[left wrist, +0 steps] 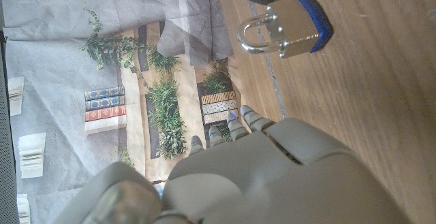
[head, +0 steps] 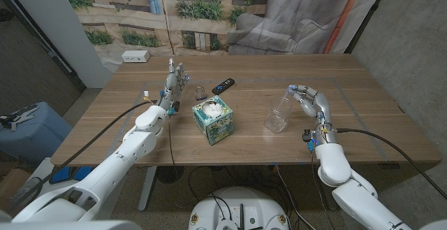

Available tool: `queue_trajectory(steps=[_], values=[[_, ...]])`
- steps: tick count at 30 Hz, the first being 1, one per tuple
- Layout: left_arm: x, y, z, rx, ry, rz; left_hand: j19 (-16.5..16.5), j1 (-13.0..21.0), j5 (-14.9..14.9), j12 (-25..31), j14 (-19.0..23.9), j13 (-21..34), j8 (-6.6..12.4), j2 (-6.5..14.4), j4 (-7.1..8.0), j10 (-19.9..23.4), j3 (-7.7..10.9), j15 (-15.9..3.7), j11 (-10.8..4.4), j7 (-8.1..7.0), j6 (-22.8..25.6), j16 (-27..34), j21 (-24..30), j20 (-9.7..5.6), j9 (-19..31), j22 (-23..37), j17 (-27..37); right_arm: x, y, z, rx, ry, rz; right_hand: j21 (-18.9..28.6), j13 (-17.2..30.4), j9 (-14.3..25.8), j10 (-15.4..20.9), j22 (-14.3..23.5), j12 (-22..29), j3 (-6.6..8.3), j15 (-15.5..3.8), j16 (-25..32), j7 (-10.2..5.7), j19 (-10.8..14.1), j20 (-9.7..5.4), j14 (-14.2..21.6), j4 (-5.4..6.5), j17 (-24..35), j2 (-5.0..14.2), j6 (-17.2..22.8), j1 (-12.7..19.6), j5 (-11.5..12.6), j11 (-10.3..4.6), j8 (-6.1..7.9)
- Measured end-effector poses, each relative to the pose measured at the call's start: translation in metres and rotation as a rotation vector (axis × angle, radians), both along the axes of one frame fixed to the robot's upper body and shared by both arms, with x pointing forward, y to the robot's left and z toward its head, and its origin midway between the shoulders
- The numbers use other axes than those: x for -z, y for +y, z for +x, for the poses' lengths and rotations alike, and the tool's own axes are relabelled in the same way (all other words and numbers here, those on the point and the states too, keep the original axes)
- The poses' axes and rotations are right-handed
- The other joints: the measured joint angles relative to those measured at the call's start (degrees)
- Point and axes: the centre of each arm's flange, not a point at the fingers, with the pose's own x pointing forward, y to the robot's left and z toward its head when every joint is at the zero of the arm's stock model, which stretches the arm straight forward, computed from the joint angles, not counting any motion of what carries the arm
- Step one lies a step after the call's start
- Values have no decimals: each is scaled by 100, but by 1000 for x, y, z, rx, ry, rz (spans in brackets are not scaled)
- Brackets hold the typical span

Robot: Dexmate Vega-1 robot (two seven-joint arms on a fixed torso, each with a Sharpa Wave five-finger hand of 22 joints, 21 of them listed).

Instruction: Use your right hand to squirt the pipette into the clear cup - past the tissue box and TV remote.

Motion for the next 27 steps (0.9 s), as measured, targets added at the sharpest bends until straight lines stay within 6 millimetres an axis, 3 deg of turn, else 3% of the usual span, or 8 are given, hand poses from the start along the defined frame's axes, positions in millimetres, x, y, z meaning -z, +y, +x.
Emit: queue_trajectory(steps=[23,27], values=[[0,0,0,0,0,0,0,0,0,0,0,0,0,0,0,0,0,0,0,0,0,0,0,0,0,0,0,-40,-10,-21,-50,-2,-101,0,26,4,0,0,0,-24,0,0,0,0,0,0,-24,-1,-2,0,-1,0,0,0],[0,0,0,0,0,0,0,0,0,0,0,0,0,0,0,0,0,0,0,0,0,0,0,0,0,0,0,-48,-11,-23,-54,6,-115,0,26,4,0,0,0,-24,0,-21,0,0,0,0,-24,0,-82,1,-84,0,0,0]])
